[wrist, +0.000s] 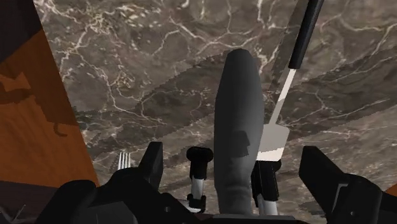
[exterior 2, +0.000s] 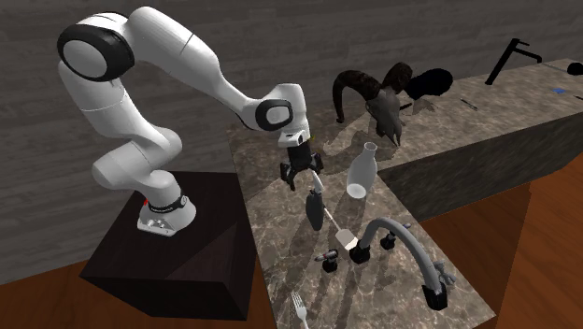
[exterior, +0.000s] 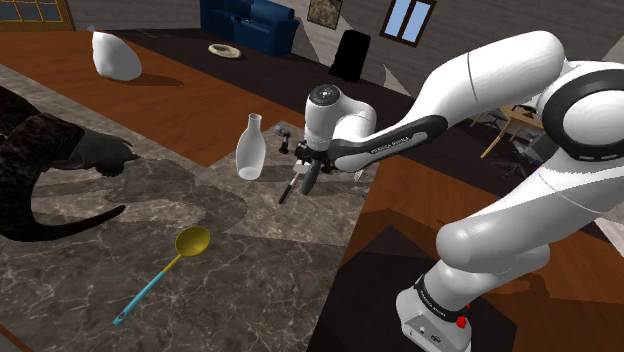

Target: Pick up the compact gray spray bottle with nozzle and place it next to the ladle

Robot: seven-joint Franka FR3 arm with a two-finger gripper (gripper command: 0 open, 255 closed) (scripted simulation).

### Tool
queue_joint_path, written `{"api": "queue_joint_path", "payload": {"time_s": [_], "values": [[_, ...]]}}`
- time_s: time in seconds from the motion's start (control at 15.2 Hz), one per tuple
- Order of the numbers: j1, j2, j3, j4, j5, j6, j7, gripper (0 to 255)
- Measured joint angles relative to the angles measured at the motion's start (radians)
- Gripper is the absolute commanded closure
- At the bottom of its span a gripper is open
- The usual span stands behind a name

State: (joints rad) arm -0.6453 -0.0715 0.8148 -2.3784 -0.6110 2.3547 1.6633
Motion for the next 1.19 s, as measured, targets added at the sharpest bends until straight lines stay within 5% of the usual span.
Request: {"api": "queue_joint_path", "payload": {"time_s": [0.2, 0.53, 1.06, 1.12, 1.19], "values": [[-0.017, 0.129, 0.01, 0.071, -0.183, -0.049, 0.217, 0], [-0.014, 0.214, -0.017, 0.094, -0.296, -0.046, 0.302, 0], [-0.013, 0.247, -0.034, 0.097, -0.342, -0.036, 0.328, 0], [-0.013, 0.247, -0.034, 0.097, -0.342, -0.036, 0.328, 255], [-0.013, 0.247, -0.034, 0.097, -0.342, -0.036, 0.328, 255]]}}
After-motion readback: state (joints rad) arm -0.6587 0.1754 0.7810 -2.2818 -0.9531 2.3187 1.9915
